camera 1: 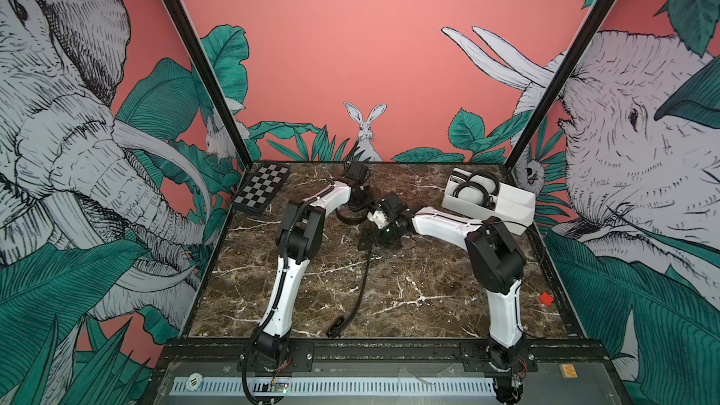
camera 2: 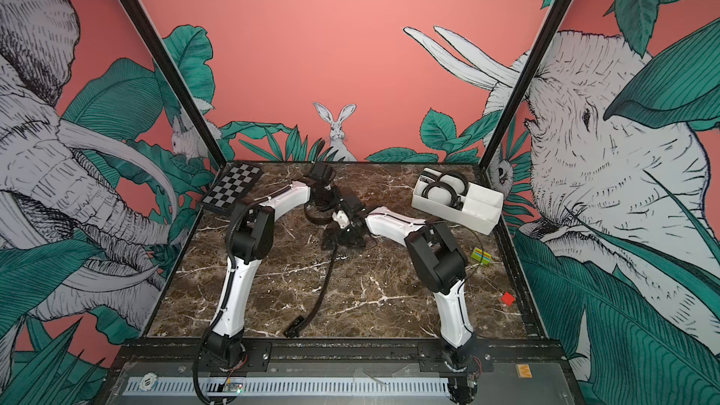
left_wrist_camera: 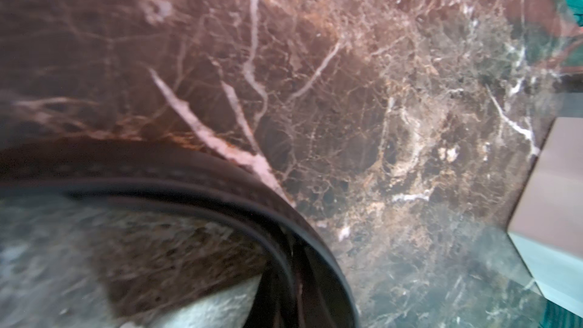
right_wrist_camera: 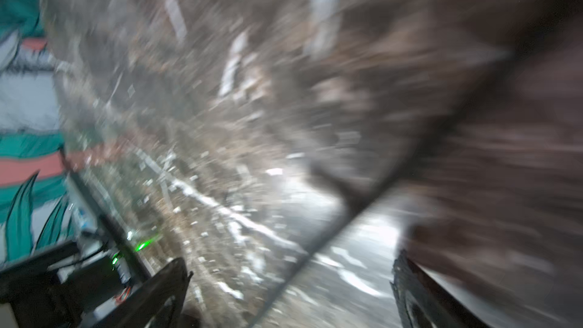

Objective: Place the belts into the storage roll
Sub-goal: Roll the belt at the center of the board.

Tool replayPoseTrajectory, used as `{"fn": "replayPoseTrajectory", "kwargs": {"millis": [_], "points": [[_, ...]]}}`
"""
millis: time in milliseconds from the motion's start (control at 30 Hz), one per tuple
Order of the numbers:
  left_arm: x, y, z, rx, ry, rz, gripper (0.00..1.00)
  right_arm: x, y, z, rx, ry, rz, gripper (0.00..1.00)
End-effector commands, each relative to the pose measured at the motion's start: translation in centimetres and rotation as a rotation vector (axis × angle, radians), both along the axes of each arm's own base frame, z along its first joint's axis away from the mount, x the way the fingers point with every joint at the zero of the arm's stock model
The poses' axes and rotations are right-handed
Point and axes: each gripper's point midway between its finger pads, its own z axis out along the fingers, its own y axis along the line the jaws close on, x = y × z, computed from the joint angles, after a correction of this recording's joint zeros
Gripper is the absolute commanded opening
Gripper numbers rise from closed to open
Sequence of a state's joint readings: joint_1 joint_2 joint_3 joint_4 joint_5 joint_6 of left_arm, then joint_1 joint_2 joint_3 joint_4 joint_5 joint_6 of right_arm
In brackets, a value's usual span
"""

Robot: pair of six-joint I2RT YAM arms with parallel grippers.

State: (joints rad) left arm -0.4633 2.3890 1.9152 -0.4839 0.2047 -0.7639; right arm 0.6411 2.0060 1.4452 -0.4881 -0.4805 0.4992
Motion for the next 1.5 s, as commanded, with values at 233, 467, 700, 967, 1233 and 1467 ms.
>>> {"fn": "replayPoseTrajectory", "kwargs": {"millis": [233, 467, 700, 967, 1233, 1467], "points": [[-6.5, 0.6, -8.2, 0.068, 0.273, -0.029, 0.0, 8.2, -2.0, 0.8, -0.045, -0.21, -0.121, 0.99], [-8.2, -0.6, -8.3, -0.018, 0.334, -0.014, 0.0, 10.9, -1.7, 0.1, -0.041, -0.28, -0.223, 0.96], [-10.4, -1.8, -7.3, -0.083, 0.384, 0.02, 0.0, 11.7, -2.6, 0.2, 0.009, -0.345, -0.388, 0.92], [-12.0, -3.2, -5.8, -0.156, 0.399, 0.044, 0.0, 11.0, -2.5, -2.3, -0.015, -0.295, -0.42, 0.83], [-12.5, -3.4, -5.2, -0.163, 0.405, 0.02, 0.16, 7.5, -4.7, -5.4, -0.217, -0.151, -0.357, 0.53], [-10.4, -3.2, -0.8, -0.208, 0.29, 0.03, 0.48, 5.4, -6.2, -6.3, -0.293, -0.091, -0.328, 0.52]]}}
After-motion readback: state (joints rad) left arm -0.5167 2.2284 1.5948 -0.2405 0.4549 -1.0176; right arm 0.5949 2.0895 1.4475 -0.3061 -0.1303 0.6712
